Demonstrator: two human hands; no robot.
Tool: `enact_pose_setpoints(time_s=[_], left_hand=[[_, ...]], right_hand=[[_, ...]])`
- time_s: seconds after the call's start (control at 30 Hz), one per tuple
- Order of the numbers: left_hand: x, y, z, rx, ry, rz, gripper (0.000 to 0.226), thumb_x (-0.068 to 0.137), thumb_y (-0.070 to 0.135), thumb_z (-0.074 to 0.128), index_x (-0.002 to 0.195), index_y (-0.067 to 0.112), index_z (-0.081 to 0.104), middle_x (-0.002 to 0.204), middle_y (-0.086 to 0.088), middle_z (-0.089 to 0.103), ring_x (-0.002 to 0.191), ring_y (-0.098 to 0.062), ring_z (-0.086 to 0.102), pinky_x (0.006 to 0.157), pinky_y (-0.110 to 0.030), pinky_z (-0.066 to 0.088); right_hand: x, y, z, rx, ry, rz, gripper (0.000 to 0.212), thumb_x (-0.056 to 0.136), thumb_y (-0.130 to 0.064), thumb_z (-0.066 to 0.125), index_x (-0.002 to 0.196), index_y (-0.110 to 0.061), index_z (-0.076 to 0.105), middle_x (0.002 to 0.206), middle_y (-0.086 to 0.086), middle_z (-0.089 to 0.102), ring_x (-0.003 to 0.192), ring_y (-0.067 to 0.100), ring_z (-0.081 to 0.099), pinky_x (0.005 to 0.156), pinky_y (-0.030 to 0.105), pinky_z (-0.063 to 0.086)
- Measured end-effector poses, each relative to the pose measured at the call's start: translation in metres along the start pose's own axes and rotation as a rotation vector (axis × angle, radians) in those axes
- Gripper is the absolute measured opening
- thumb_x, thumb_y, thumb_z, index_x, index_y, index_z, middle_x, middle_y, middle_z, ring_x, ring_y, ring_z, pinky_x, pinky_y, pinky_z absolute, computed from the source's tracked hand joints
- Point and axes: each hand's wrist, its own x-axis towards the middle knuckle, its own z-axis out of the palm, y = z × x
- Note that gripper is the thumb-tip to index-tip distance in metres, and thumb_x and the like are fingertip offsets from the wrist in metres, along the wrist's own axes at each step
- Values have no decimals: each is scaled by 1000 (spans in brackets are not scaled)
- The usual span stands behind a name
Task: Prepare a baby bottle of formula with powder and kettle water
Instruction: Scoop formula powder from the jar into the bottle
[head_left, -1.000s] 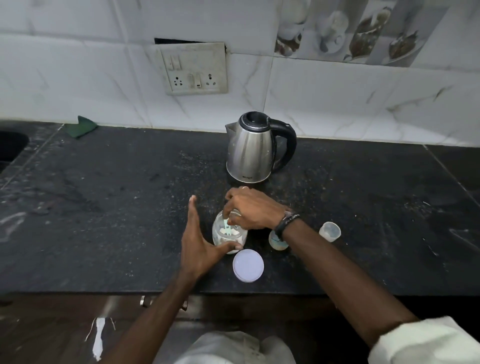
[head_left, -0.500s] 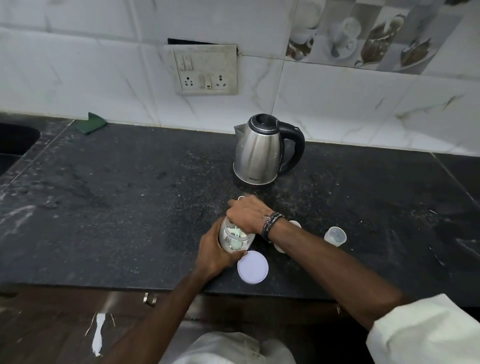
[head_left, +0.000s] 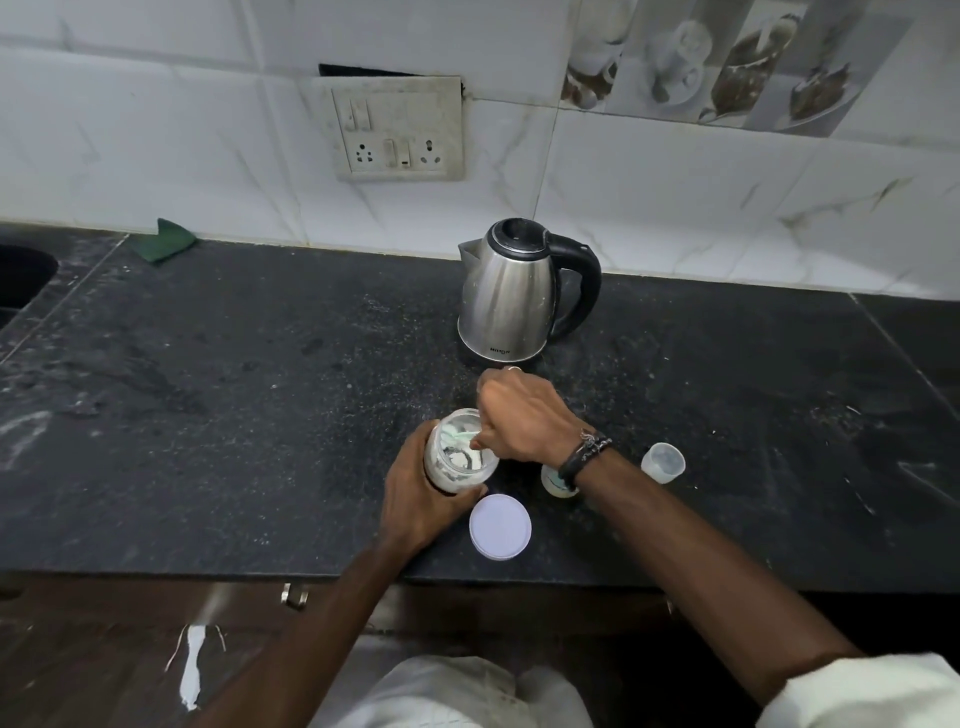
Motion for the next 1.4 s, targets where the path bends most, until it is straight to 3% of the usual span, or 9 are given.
enact_pose_setpoints(time_s=[0.2,0.37,0.5,0.67,0.87,1.0,1.13,1.23,1.4], left_hand=[[-3,7,3,-25,43,24,99,57,54,93,141,30,46,133,12,61,120,-5,61,100,-42,53],[-6,14,7,-43,91,23,100,58,50,96,141,32,44,134,14,59,120,-6,60,101,-42,52],[-5,17,9,-65,97,34,100,59,45,97,142,28,44,135,11,59,121,-6,60,103,-39,52],[-3,17,11,-87,55,55,98,61,38,96,143,25,45,136,9,60,122,-5,59,103,-37,52],[1,14,10,-159,71,87,91,59,28,99,136,27,51,130,9,64,119,-10,63,99,-41,53],[1,12,6,-166,75,131,89,59,27,99,135,22,52,130,8,63,119,-9,62,101,-36,52],[0,14,5,-173,61,156,89,60,26,99,136,23,52,130,7,63,119,-12,63,101,-32,52],[0,18,7,-182,56,172,89,60,23,99,135,28,51,130,9,64,119,-13,63,100,-29,52],[2,12,9,-168,40,150,91,60,25,99,137,23,51,131,7,63,120,-12,63,100,-36,53]], right_hand=[[-9,-21,10,86,122,241,20,83,-23,60,93,-5,64,108,11,63,105,34,54,80,41,45],[-7,-36,10,249,106,501,20,82,-20,63,94,-5,66,111,12,64,115,34,49,89,42,42],[-4,-40,11,315,103,588,23,81,-20,64,98,-5,65,114,11,63,118,36,46,92,46,39],[0,-38,15,346,76,479,31,88,-22,60,116,-7,59,131,6,54,125,32,40,97,47,34],[2,-30,23,266,-12,334,35,88,-26,63,116,-6,66,146,0,42,131,29,34,102,48,31],[-4,-23,17,204,-96,190,29,88,-28,63,109,-9,70,145,0,41,129,29,34,101,49,31],[-6,-23,11,-54,-6,139,23,85,-35,68,98,-17,73,139,2,46,122,30,39,89,47,32],[-6,-27,8,-134,26,102,16,80,-23,68,93,-15,72,136,5,48,119,33,40,82,45,29],[-6,-27,10,-115,-88,58,27,77,-22,70,102,-11,69,136,6,46,122,33,37,87,47,30]])
